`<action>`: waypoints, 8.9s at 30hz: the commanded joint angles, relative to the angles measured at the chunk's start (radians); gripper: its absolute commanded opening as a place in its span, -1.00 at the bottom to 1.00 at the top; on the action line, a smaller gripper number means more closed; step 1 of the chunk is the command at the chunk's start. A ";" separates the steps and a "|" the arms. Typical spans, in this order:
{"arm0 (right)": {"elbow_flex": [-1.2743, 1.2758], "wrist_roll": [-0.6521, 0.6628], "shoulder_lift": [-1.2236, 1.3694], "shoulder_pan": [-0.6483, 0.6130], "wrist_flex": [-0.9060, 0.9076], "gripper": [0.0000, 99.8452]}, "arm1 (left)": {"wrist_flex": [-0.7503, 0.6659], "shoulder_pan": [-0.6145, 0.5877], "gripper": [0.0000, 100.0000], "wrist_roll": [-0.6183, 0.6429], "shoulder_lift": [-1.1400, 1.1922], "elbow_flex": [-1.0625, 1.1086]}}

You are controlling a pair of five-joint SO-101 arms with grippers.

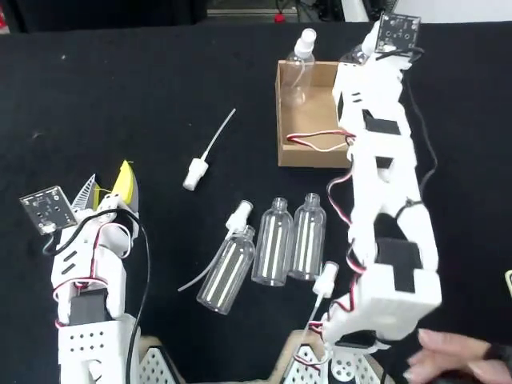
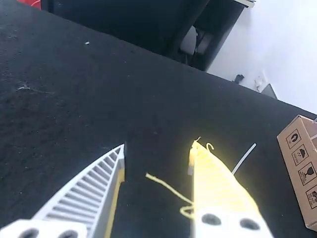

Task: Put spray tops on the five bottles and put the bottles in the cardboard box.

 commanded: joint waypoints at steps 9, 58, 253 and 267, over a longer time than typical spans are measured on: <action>-0.185 -0.011 0.159 0.003 -0.081 -0.65 | 0.003 0.010 -0.60 -0.011 -0.005 0.024; -0.312 -0.005 0.297 -0.046 -0.081 -0.65 | 0.003 0.010 -0.60 -0.011 -0.002 0.024; 0.054 0.094 -0.401 -0.379 1.465 -0.33 | -0.026 -0.077 -0.60 -0.009 -0.012 0.024; 0.398 -0.058 -0.581 -0.258 1.168 -0.33 | -0.025 -0.076 -0.60 -0.011 -0.011 0.024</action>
